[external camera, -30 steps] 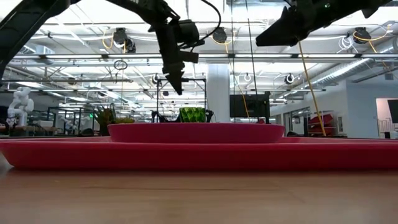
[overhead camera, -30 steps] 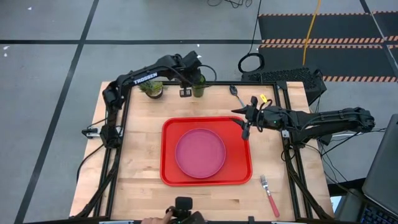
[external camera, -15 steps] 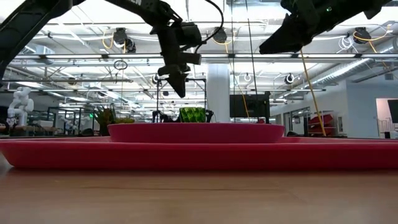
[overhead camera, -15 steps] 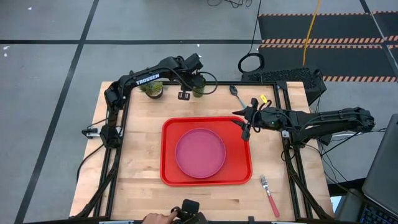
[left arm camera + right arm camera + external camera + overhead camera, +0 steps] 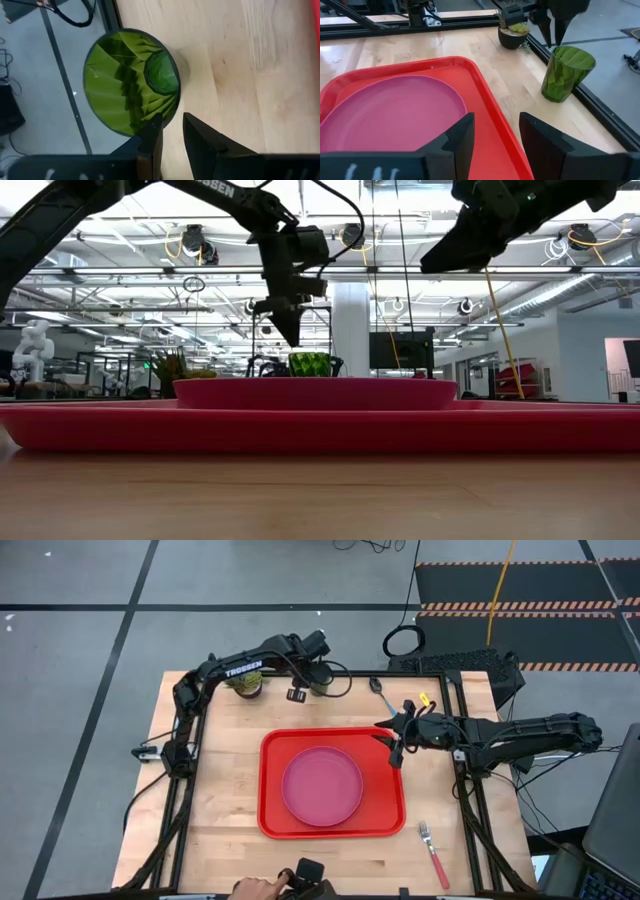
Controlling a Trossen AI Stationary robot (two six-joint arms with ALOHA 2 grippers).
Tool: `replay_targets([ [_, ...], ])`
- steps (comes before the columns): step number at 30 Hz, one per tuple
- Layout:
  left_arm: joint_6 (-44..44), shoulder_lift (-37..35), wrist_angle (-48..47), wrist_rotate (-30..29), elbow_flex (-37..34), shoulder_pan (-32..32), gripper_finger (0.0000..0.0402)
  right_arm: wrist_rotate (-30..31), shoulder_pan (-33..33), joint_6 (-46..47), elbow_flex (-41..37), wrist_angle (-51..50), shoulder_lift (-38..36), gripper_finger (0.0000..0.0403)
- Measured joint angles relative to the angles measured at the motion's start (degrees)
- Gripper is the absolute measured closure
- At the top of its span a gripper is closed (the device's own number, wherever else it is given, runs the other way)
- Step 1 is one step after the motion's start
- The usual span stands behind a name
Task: Pick and place plate/cup/fork/spoon on tray
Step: Put the green cup on the red serving tray to the top left of the pink plate
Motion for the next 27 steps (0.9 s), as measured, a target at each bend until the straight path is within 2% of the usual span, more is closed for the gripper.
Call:
replay_targets([
  [27, 2.4, 2.6, -0.6, -2.6, 0.0, -0.2, 0.0322, 0.2, 2.7, 4.7, 0.0, -3.0, 0.1, 0.0255],
])
